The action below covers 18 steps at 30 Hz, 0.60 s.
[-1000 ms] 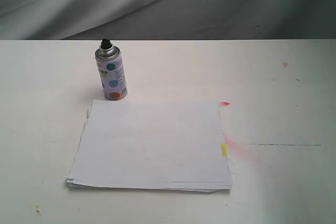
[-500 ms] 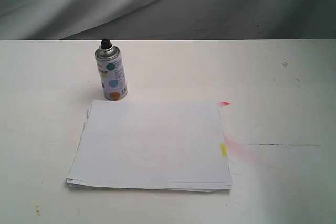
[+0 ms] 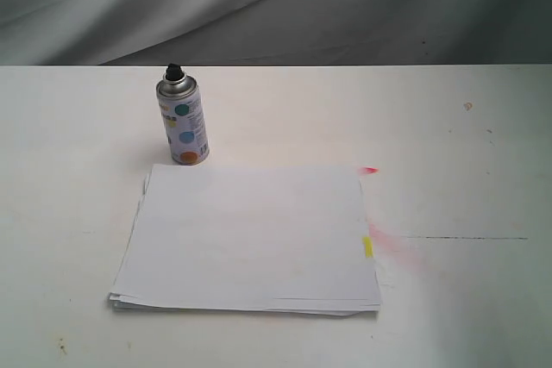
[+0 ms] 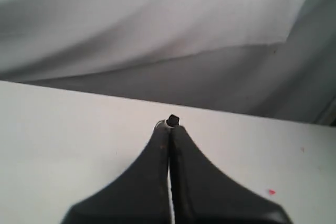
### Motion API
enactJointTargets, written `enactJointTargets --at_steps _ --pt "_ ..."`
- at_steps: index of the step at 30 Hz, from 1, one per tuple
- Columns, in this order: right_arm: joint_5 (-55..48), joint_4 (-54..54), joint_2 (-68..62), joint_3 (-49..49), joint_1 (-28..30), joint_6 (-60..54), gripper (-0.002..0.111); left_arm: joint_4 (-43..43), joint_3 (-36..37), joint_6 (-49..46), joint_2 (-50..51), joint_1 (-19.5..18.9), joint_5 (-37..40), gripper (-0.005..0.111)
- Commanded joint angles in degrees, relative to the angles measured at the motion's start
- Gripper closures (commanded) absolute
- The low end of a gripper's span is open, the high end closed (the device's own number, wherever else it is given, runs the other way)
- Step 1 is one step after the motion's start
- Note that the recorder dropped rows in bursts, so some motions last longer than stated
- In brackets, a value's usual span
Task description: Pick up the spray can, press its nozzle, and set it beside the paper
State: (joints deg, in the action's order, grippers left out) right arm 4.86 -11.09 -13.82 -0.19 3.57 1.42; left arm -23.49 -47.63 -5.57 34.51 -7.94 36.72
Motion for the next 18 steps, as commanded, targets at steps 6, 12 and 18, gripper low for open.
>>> enactJointTargets --at_steps 6,12,18 --pt "0.1 0.9 0.2 0.2 0.4 -0.1 0.108 -4.6 -7.3 -7.0 18.0 2.2 2.9 0.107" --pt "0.1 0.9 0.2 0.2 0.4 -0.1 0.108 -2.4 0.3 -7.3 23.7 15.1 -13.8 0.107" --pt "0.1 0.9 0.2 0.2 0.4 -0.1 0.108 -0.1 7.9 -6.8 32.9 24.8 -31.6 0.107"
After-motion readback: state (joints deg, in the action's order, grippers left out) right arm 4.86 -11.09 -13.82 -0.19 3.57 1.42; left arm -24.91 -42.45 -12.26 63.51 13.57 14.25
